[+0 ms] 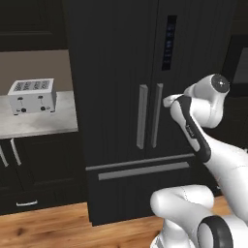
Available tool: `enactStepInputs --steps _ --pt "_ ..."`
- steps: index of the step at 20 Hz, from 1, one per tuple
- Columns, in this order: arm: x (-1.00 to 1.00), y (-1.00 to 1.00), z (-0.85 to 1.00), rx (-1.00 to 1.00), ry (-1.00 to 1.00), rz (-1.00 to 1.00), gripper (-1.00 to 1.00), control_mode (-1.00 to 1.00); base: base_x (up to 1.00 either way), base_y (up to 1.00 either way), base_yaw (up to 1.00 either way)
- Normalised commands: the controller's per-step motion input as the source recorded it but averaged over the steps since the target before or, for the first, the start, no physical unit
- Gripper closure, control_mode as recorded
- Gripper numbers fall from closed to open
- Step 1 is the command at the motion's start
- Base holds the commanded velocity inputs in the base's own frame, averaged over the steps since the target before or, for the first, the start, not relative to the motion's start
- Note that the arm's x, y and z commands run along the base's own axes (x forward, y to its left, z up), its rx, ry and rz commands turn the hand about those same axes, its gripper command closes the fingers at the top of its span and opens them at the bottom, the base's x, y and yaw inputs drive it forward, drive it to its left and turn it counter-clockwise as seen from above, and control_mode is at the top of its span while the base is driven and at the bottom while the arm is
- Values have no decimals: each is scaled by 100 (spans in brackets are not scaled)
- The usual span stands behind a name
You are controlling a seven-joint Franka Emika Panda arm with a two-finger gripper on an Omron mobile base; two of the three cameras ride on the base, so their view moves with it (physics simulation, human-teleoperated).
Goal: Retrieve the tangerine and peach from the fridge and place them into the bowl on the dining table.
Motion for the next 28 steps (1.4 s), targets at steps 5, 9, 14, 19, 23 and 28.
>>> enactStepInputs --steps 5,9,14,19,23,28 --pt "42 -5 -11 0 0 0 -100 -100 0 0 0" --pt "49 0 -17 0 0 0 -100 -100 0 0 0" --pt "49 -4 -18 0 0 0 -100 -100 0 0 0" --pt "48 -6 -12 0 0 0 -100 -100 0 0 0" --pt "50 -10 -10 0 0 0 -100 -100 0 0 0" --pt "49 -17 -13 0 0 0 -100 -100 0 0 0"
